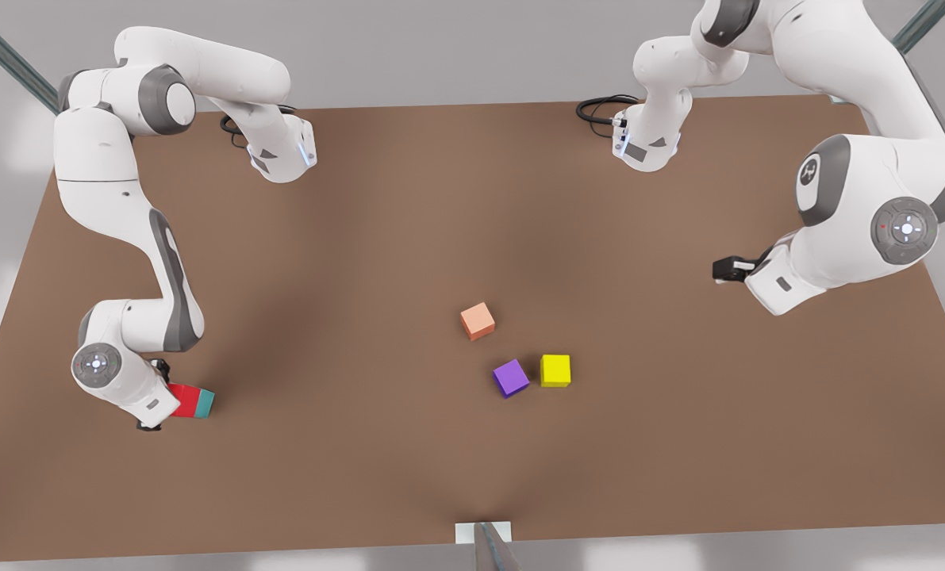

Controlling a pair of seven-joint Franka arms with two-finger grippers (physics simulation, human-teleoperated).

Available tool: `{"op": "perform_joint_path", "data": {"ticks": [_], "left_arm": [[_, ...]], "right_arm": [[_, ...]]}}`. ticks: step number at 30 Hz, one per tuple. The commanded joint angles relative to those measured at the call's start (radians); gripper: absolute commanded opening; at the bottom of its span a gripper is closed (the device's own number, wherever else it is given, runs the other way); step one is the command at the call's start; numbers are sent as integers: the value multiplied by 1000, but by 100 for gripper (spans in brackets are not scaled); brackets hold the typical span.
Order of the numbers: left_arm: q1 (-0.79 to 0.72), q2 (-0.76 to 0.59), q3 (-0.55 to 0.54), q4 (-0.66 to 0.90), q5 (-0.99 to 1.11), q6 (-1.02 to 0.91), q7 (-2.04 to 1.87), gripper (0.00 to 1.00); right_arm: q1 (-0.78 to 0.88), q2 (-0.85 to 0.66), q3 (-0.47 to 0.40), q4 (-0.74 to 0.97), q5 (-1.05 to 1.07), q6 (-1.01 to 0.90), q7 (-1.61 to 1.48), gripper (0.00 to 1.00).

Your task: Pick up red wooden cube and pass to hand red wooden cube and place in blue wooden cube

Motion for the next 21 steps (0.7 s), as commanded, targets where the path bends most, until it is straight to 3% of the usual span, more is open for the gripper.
{"op": "perform_joint_path", "data": {"ticks": [1,2,21], "left_arm": [[0,-2,-1,0,2,-6,35,100],[0,0,-1,0,2,-6,35,100],[1,0,-1,0,4,-6,33,100]], "right_arm": [[0,-1,0,-3,4,25,142,81],[-2,-1,0,-3,6,27,143,100],[-21,1,5,-37,39,31,136,100]]}}
